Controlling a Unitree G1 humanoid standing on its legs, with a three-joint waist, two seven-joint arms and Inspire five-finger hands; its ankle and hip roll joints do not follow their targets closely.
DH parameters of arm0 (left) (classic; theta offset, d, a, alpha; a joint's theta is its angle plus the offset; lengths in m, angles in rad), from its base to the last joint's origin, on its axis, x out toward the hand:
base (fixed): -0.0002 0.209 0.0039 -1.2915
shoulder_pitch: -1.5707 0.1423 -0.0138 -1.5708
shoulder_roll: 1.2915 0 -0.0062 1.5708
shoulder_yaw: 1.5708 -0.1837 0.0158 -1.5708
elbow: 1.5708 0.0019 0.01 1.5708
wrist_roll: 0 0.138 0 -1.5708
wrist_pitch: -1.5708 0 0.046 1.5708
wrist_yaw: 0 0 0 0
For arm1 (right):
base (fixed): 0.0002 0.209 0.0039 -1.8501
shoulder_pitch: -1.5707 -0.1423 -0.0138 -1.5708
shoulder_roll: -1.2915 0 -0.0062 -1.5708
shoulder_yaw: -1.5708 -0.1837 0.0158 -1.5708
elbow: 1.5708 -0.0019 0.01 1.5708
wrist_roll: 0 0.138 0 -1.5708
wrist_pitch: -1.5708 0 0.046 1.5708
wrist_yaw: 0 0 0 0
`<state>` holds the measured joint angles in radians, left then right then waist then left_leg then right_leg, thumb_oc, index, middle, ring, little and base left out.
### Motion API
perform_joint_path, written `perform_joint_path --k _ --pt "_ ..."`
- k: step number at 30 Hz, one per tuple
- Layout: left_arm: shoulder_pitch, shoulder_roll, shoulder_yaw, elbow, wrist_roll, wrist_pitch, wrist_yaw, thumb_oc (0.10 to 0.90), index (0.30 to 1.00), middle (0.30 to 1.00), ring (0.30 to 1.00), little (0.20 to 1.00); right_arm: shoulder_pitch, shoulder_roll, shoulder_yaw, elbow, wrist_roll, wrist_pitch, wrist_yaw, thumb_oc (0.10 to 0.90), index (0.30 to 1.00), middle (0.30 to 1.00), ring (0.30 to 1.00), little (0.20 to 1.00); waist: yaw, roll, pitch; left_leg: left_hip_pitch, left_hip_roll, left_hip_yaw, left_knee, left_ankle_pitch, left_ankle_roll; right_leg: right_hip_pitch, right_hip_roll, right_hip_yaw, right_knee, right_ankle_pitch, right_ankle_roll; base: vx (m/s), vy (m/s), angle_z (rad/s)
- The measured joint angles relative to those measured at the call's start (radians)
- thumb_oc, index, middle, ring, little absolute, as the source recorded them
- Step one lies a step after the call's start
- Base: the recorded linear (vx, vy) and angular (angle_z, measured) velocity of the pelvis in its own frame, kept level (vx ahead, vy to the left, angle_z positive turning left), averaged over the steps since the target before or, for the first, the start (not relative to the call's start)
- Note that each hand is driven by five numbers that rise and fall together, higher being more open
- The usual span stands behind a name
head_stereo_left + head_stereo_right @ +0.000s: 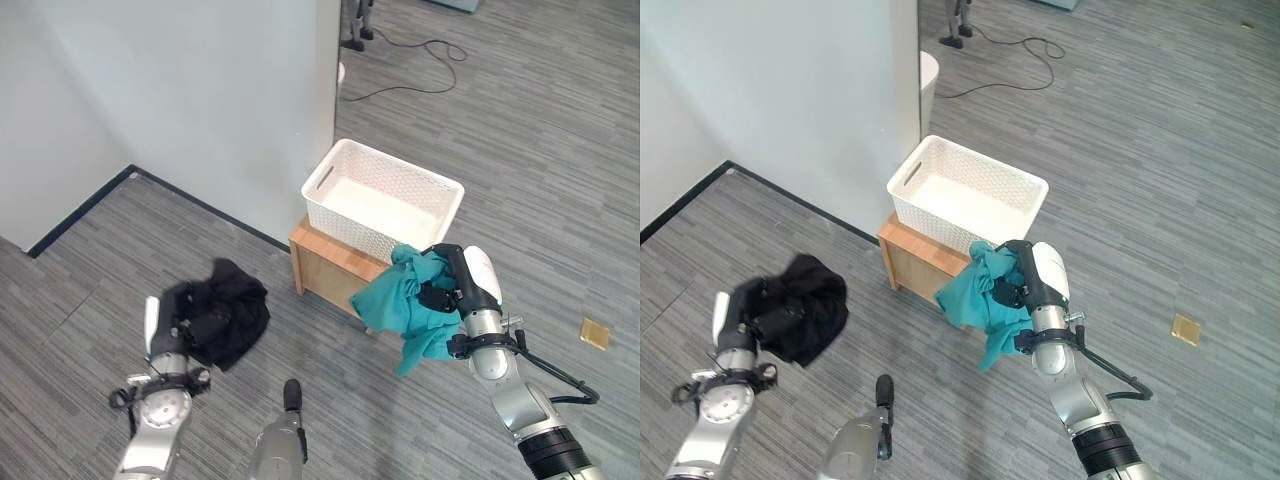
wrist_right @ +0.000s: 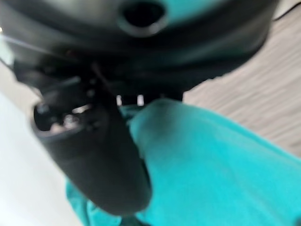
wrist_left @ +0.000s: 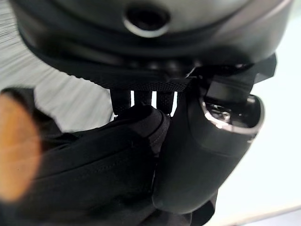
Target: Pick up bed clothes into laundry basket.
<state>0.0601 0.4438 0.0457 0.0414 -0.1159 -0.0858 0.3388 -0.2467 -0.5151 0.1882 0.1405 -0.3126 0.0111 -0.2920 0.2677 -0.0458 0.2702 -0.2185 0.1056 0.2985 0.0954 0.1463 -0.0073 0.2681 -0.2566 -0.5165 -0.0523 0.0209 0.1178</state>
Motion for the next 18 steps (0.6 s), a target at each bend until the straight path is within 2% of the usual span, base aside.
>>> perform_joint_path --k 2,3,4,5,7,8,9,10,11,12,13,14,15,16,17,18 --pt "-0.046 0.036 -0.01 -0.005 -0.001 -0.001 -0.002 0.4 0.3 0.3 0.3 0.3 -0.113 -0.033 -0.004 0.019 0.0 0.005 -0.011 0.4 0.3 0.3 0.3 0.3 0.022 -0.031 0.015 0.035 0.017 -0.014 0.007 -0.025 -0.014 0.004 0.006 0.002 0.076 0.003 0.007 0.16 0.198 0.1" --pt "-0.048 0.045 -0.017 -0.005 -0.001 -0.001 -0.003 0.4 0.3 0.3 0.3 0.3 -0.131 -0.039 -0.008 0.018 0.0 0.004 -0.025 0.4 0.3 0.3 0.3 0.3 0.019 -0.041 0.017 0.048 0.016 -0.016 0.003 -0.031 -0.018 0.004 0.007 0.003 0.101 0.008 0.015 0.2 0.274 0.12" --pt "-0.049 0.055 -0.032 -0.003 -0.001 0.001 -0.004 0.4 0.3 0.3 0.3 0.3 -0.157 -0.05 -0.018 0.02 0.0 0.005 -0.044 0.4 0.3 0.3 0.3 0.3 0.019 -0.051 0.021 0.067 0.037 -0.027 -0.002 -0.032 -0.019 0.001 0.007 0.005 0.146 0.007 0.032 0.2 0.309 0.15" --pt "-0.049 0.06 -0.05 -0.002 -0.002 0.001 -0.007 0.4 0.3 0.3 0.3 0.3 -0.184 -0.057 -0.037 0.021 0.0 0.004 -0.064 0.4 0.3 0.3 0.3 0.3 0.016 -0.071 0.022 0.082 0.039 -0.028 -0.006 -0.04 -0.018 -0.003 0.009 0.003 0.185 0.017 0.041 0.25 0.369 0.27" --pt "-0.022 0.06 -0.077 0.002 -0.008 0.003 -0.02 0.4 0.3 0.3 0.3 0.3 -0.274 -0.078 -0.036 0.037 0.0 0.024 -0.085 0.4 0.3 0.3 0.3 0.3 -0.012 -0.077 0.026 0.105 0.047 -0.032 -0.002 -0.054 -0.006 -0.072 -0.033 -0.003 0.416 0.037 0.064 0.21 0.185 0.26" --pt "-0.015 0.06 -0.085 0.002 -0.009 0.003 -0.024 0.4 0.3 0.3 0.3 0.3 -0.281 -0.088 -0.038 0.036 0.0 0.024 -0.088 0.4 0.3 0.3 0.3 0.3 -0.014 -0.077 0.026 0.118 0.052 -0.034 -0.006 -0.058 0.0 -0.087 -0.043 -0.001 0.455 0.053 0.067 0.25 0.089 0.09" --pt "0.01 0.06 -0.102 -0.001 -0.011 0.003 -0.028 0.4 0.3 0.3 0.3 0.3 -0.296 -0.126 -0.038 0.035 -0.001 0.023 -0.089 0.4 0.3 0.3 0.3 0.3 -0.015 -0.076 0.026 0.175 0.071 -0.038 -0.046 -0.063 0.005 -0.106 -0.065 0.002 0.542 0.074 0.1 0.25 0.03 -0.01" --pt "0.024 0.058 -0.104 0.004 -0.016 0.003 -0.028 0.4 0.3 0.3 0.3 0.3 -0.324 -0.159 -0.037 0.036 -0.003 0.02 -0.097 0.4 0.3 0.3 0.3 0.3 -0.014 -0.082 0.023 0.204 0.071 -0.041 -0.068 -0.078 0.023 -0.124 -0.069 -0.002 0.524 0.006 0.127 0.32 -0.068 -0.02" --pt "0.028 0.056 -0.105 0.004 -0.023 0.003 -0.028 0.4 0.3 0.3 0.3 0.3 -0.346 -0.184 -0.037 0.034 -0.004 0.014 -0.104 0.4 0.3 0.3 0.3 0.3 -0.02 -0.086 0.021 0.213 0.07 -0.046 -0.08 -0.078 0.022 -0.143 -0.063 -0.001 0.483 -0.029 0.135 0.33 -0.106 0.17" --pt "0.027 0.053 -0.111 0.005 -0.029 0.003 -0.032 0.4 0.3 0.3 0.3 0.3 -0.367 -0.222 -0.037 0.034 -0.004 0.006 -0.11 0.4 0.3 0.3 0.3 0.3 -0.035 -0.084 0.021 0.216 0.066 -0.078 -0.095 -0.08 0.022 -0.154 -0.034 0.0 0.362 -0.059 0.134 0.24 -0.1 0.47" --pt "0.023 0.046 -0.114 0.006 -0.031 0.003 -0.045 0.4 0.3 0.3 0.3 0.3 -0.382 -0.265 -0.037 0.036 -0.005 -0.001 -0.11 0.4 0.3 0.3 0.3 0.3 -0.05 -0.084 0.021 0.219 0.062 -0.104 -0.112 -0.074 0.018 -0.164 -0.006 0.003 0.23 -0.061 0.124 0.2 -0.059 0.78" --pt "0.023 0.042 -0.114 0.012 -0.031 0.003 -0.05 0.4 0.3 0.3 0.3 0.3 -0.389 -0.282 -0.038 0.039 -0.004 -0.001 -0.111 0.4 0.3 0.3 0.3 0.3 -0.069 -0.086 0.02 0.224 0.062 -0.122 -0.12 -0.05 -0.013 -0.171 0.016 0.009 0.128 -0.038 0.097 0.22 -0.07 0.71" --pt "0.021 0.039 -0.116 0.021 -0.031 0.002 -0.053 0.4 0.3 0.3 0.3 0.3 -0.388 -0.288 -0.037 0.041 -0.004 -0.001 -0.112 0.4 0.3 0.3 0.3 0.3 -0.07 -0.087 0.019 0.23 0.061 -0.144 -0.124 -0.066 0.002 -0.185 0.022 0.017 0.098 -0.025 0.083 0.28 -0.103 0.87" --pt "0.017 0.038 -0.115 0.048 -0.032 0.002 -0.06 0.4 0.3 0.3 0.3 0.3 -0.385 -0.29 -0.034 0.048 -0.004 0.001 -0.111 0.4 0.3 0.3 0.3 0.3 -0.086 -0.096 0.014 0.238 0.062 -0.183 -0.13 -0.06 -0.012 -0.202 0.052 0.069 0.016 0.023 0.08 0.16 -0.116 0.82" --pt "0.016 0.042 -0.116 0.059 -0.031 0.001 -0.062 0.4 0.3 0.3 0.3 0.3 -0.383 -0.291 -0.032 0.05 -0.003 0.001 -0.111 0.4 0.3 0.3 0.3 0.3 -0.09 -0.101 0.012 0.236 0.063 -0.211 -0.134 -0.063 -0.026 -0.205 0.055 0.081 -0.015 0.041 0.076 0.04 -0.103 1.08" --pt "0.014 0.057 -0.116 0.071 -0.031 0.001 -0.069 0.4 0.3 0.3 0.3 0.3 -0.382 -0.292 -0.027 0.054 -0.002 0.002 -0.112 0.4 0.3 0.3 0.3 0.3 -0.092 -0.128 0.004 0.235 0.049 -0.235 -0.14 -0.055 -0.066 -0.218 0.057 0.086 -0.032 0.086 0.062 0.0 -0.065 0.88"
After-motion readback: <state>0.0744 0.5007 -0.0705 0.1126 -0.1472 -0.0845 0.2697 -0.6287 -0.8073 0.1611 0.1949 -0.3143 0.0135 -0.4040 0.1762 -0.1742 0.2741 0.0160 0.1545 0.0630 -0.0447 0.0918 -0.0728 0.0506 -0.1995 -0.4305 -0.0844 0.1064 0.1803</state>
